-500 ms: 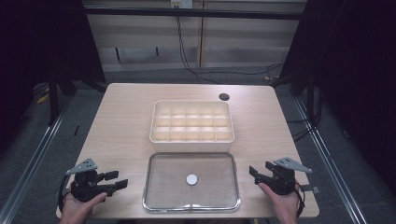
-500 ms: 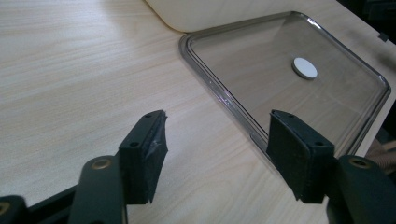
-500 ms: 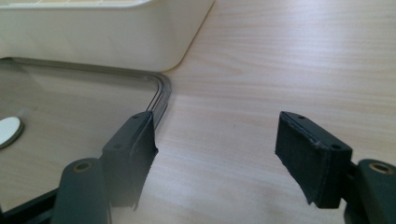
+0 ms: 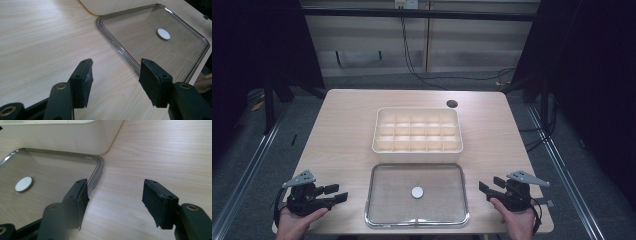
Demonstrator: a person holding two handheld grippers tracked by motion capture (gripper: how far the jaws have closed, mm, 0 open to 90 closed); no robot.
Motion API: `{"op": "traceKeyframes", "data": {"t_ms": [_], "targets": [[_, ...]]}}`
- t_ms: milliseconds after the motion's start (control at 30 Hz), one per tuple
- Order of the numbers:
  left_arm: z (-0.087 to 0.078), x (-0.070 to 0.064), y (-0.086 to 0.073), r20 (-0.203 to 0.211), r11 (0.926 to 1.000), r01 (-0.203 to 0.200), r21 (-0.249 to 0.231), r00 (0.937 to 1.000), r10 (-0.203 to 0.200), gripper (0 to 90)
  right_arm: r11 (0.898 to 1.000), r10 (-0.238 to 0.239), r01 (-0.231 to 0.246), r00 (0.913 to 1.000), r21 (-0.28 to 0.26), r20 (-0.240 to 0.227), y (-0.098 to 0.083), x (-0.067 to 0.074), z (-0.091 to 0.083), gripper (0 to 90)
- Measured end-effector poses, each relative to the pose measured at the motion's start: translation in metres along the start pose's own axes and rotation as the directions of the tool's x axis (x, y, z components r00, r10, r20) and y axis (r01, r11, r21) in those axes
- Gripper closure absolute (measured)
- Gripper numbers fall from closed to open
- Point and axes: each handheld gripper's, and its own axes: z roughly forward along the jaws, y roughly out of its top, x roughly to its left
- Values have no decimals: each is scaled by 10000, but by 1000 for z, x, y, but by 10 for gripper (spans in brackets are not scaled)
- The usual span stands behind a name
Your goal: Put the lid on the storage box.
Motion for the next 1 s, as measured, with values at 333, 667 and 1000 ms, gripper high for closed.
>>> {"op": "traceKeyframes", "data": {"t_ms": [333, 667, 1000], "targets": [[-2, -11, 16, -90, 9988, -475, -106, 9988, 474, 504, 9981, -326, 362, 9971, 509, -684, 11, 10, 5, 417], [19, -5, 31, 112, 9969, -697, 364, 9975, 693, 505, 9960, -547, 621, 9923, 636, -1112, 31, 19, 25, 429], [40, -9, 61, 143, 9932, -1018, 569, 9948, 1011, 543, 9949, -864, 921, 9886, 420, -1232, 53, 29, 32, 408]]}}
